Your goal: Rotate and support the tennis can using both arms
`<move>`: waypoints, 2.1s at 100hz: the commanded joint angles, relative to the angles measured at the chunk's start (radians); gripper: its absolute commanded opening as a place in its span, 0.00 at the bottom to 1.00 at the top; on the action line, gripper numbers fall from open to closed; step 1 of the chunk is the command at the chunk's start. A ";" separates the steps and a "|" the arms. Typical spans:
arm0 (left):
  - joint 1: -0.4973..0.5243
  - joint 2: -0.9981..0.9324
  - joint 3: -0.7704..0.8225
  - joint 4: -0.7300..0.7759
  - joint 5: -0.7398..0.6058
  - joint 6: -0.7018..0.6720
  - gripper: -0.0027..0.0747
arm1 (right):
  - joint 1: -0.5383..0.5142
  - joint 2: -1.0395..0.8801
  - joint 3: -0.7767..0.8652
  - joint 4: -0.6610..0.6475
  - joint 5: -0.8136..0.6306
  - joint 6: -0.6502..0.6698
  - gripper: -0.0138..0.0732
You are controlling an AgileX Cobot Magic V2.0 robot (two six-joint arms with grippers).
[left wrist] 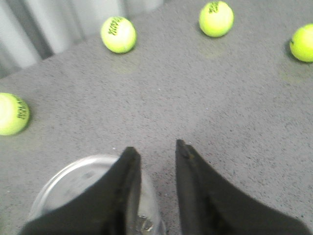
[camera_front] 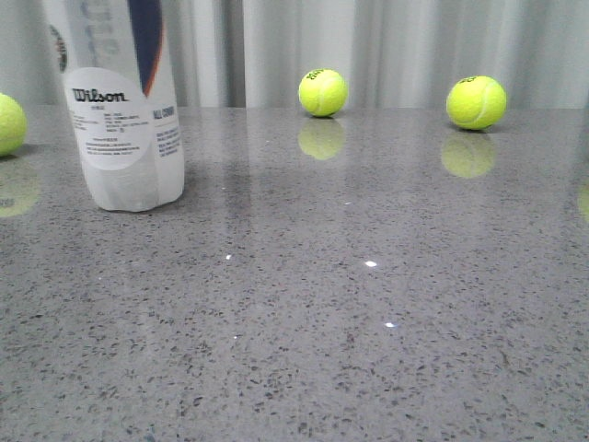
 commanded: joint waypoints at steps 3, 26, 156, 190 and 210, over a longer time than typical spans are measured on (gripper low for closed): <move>-0.006 -0.097 0.050 0.025 -0.145 -0.042 0.04 | -0.007 0.014 -0.023 -0.001 -0.069 -0.012 0.09; -0.006 -0.257 0.255 0.193 -0.218 -0.222 0.01 | -0.007 0.014 -0.023 -0.001 -0.069 -0.012 0.09; -0.006 -0.991 1.007 0.250 -0.322 -0.331 0.01 | -0.007 0.014 -0.023 -0.001 -0.069 -0.012 0.09; 0.154 -1.092 1.213 0.052 -0.679 -0.136 0.01 | -0.007 0.014 -0.023 -0.001 -0.069 -0.012 0.09; 0.329 -1.186 1.362 -0.071 -0.841 0.039 0.01 | -0.007 0.014 -0.023 -0.001 -0.069 -0.012 0.09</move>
